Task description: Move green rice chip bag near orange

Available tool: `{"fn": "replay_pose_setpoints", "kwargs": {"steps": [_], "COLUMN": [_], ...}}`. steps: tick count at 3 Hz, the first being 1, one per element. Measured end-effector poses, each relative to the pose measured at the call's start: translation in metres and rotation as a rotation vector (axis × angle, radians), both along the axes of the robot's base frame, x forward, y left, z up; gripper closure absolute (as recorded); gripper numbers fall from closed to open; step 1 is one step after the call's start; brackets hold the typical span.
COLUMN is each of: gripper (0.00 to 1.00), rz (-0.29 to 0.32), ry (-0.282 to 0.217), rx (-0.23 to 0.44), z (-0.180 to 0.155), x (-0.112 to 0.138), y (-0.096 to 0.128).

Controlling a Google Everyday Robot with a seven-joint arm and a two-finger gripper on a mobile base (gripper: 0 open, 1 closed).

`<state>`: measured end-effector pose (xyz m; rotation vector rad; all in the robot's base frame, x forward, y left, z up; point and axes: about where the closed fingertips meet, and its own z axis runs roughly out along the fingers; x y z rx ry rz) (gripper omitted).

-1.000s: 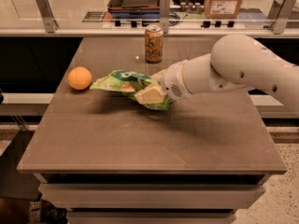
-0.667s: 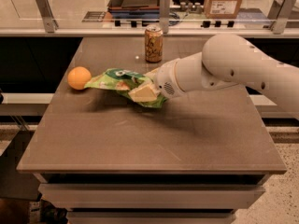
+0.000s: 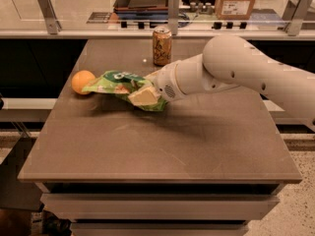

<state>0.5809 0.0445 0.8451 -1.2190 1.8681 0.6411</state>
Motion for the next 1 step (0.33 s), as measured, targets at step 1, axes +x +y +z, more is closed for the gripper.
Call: {"fn": "replay_pose_setpoints", "kwargs": {"steps": [1], "gripper": [0.84], "rz": [0.003], "ry": [0.0], "rx": [0.0], "z": [0.0001], "x": [-0.0008], "y": [0.0017]}}
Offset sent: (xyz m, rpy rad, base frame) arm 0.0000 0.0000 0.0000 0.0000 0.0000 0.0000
